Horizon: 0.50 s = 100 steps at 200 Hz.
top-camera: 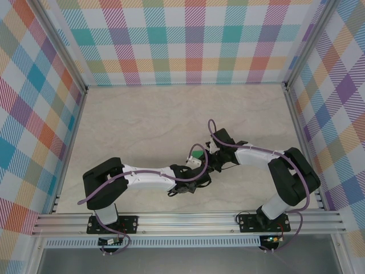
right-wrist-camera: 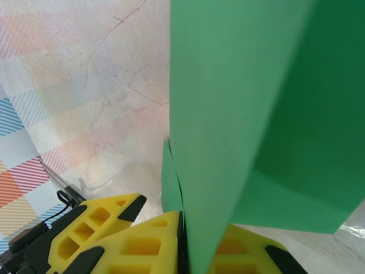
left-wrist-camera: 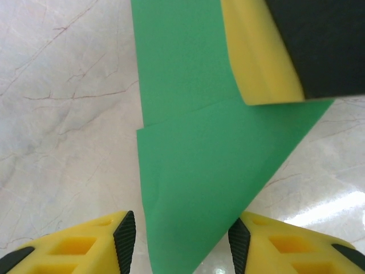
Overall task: Fold a paper plane with a square sheet of paper (pick it up from the middle)
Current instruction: Fourth fold the wing at the center of the table.
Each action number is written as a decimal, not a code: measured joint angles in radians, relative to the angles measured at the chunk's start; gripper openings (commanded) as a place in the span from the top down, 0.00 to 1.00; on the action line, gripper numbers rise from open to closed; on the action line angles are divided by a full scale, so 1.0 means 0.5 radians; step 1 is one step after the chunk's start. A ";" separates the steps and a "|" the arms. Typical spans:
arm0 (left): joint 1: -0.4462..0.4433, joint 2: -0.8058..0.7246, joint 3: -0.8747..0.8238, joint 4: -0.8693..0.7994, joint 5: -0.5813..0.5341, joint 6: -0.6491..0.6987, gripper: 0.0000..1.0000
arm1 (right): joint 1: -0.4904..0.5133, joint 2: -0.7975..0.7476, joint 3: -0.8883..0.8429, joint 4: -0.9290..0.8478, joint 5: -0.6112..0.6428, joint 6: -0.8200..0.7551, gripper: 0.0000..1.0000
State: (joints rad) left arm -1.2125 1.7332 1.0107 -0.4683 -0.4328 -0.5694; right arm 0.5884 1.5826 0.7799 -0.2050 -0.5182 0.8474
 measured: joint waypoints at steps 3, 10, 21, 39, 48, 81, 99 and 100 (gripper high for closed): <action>0.000 -0.003 -0.004 0.001 0.005 0.002 0.50 | 0.000 0.002 0.002 0.000 -0.002 0.001 0.89; 0.000 -0.014 -0.014 0.007 0.012 0.002 0.50 | 0.000 0.005 0.005 0.000 -0.005 0.000 0.89; 0.000 -0.023 -0.019 0.006 0.021 0.003 0.50 | 0.000 0.012 0.014 0.000 -0.008 0.000 0.89; -0.001 -0.024 -0.022 0.006 0.033 0.012 0.52 | 0.000 0.015 0.022 0.000 -0.008 0.002 0.89; -0.003 -0.024 -0.023 0.005 0.034 0.019 0.52 | 0.000 0.018 0.024 -0.002 -0.008 0.002 0.89; -0.003 -0.024 -0.023 0.005 0.042 0.033 0.56 | 0.000 0.027 0.034 -0.028 -0.007 0.002 0.89; -0.003 -0.024 -0.023 0.006 0.038 0.034 0.59 | -0.001 0.027 0.045 -0.049 -0.005 0.001 0.89; -0.003 -0.024 -0.023 0.006 0.038 0.034 0.59 | 0.000 0.028 0.045 -0.050 -0.005 0.001 0.89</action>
State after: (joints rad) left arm -1.2140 1.7214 0.9993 -0.4652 -0.4137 -0.5526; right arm 0.5884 1.5967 0.8024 -0.2302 -0.5205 0.8478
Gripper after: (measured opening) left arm 0.428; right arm 0.112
